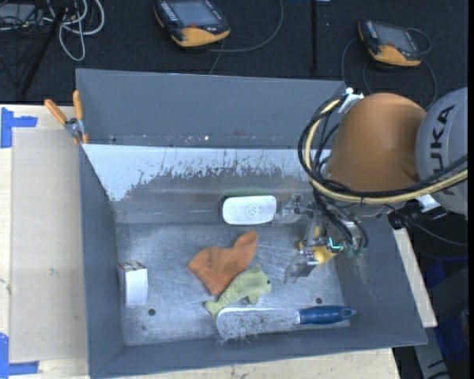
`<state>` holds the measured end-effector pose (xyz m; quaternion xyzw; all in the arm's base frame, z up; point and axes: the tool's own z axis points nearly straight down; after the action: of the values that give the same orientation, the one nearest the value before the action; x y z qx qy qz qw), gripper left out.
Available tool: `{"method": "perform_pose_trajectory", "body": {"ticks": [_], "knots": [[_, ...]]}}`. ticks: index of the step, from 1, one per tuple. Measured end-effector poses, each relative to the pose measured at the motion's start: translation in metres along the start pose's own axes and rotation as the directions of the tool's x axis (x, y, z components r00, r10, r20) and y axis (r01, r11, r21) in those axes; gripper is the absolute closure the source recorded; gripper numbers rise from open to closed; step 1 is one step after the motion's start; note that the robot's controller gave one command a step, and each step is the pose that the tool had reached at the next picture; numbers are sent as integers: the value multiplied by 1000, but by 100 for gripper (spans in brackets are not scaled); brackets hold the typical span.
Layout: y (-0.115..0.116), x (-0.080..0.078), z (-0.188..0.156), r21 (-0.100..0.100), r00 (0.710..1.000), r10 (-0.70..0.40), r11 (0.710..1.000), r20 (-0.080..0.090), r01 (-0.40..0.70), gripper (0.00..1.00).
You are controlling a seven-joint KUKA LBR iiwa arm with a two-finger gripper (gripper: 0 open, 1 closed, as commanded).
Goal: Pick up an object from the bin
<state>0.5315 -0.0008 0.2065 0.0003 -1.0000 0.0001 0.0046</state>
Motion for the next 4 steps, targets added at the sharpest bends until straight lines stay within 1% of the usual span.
{"method": "perform_pose_trajectory", "body": {"ticks": [1, 2, 3, 4], "knots": [[0, -2, -4, 0, 1000, 0, 1000, 7, 0, 0], [14, 23, 29, 2, 992, -123, 992, 14, 123, 0], [24, -39, 47, 3, 944, -331, 944, 10, 331, 0], [26, 0, 73, 2, 945, -327, 945, 9, 327, 0]]}}
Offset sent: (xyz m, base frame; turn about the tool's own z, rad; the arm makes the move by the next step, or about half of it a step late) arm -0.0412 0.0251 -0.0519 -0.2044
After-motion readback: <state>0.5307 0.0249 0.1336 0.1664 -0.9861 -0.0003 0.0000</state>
